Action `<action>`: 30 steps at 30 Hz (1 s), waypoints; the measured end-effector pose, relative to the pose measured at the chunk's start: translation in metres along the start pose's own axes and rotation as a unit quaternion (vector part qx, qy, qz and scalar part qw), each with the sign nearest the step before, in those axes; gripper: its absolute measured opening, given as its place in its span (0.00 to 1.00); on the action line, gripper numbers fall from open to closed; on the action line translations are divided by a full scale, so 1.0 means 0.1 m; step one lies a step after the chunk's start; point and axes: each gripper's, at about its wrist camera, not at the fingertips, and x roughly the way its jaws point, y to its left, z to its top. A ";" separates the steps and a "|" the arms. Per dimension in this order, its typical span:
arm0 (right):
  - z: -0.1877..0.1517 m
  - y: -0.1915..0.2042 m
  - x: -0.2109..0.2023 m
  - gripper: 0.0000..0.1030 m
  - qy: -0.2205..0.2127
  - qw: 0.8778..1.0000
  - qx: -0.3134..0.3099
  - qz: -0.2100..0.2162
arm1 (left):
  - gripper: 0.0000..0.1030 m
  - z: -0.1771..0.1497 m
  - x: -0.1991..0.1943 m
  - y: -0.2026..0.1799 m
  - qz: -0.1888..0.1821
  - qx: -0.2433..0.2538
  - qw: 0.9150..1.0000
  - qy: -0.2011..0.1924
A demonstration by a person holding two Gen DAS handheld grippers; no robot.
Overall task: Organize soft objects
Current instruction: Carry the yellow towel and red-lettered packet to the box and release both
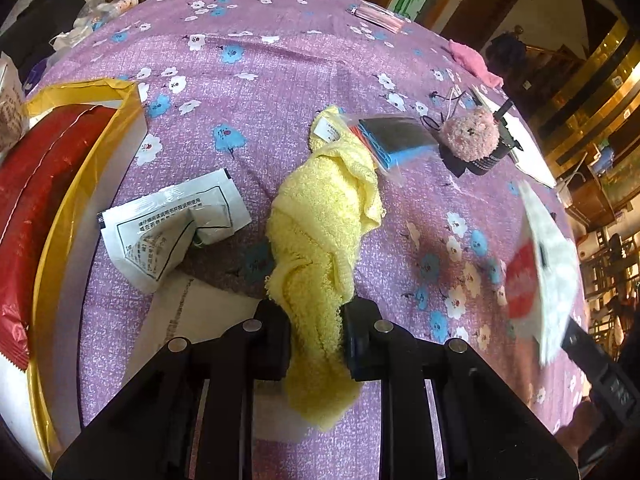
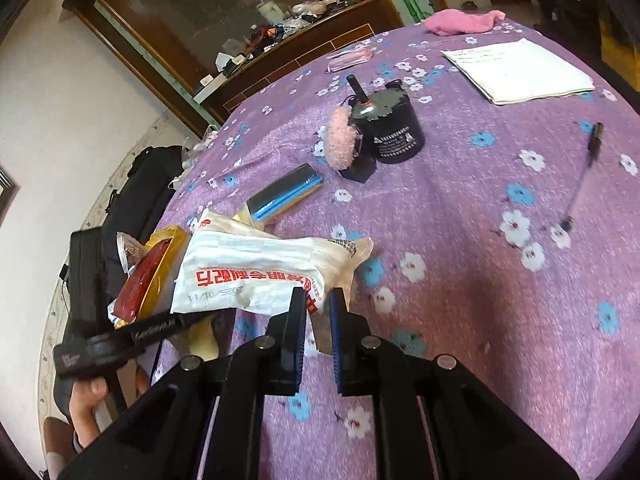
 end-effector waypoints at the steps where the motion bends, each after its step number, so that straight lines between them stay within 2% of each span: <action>1: -0.01 -0.01 -0.02 0.09 0.000 1.000 0.000 0.001 | 0.18 0.01 0.01 -0.01 0.004 0.003 1.000 -0.002; 5: -0.07 -0.05 -0.06 0.09 0.000 1.000 0.004 0.003 | 0.16 0.01 0.02 -0.07 0.023 0.015 1.000 -0.010; 14: -0.10 -0.08 -0.12 0.09 -0.011 1.000 0.027 0.005 | 0.16 -0.08 -0.26 -0.07 -0.061 -0.014 0.998 -0.002; 21: -0.14 0.05 -0.13 0.09 -0.022 0.999 0.033 0.010 | 0.16 -0.18 -0.60 -0.04 -0.089 -0.013 0.996 -0.027; 30: -0.17 0.31 -0.08 0.09 -0.030 0.999 0.027 0.018 | 0.16 -0.21 -0.86 0.14 -0.111 -0.023 0.993 -0.043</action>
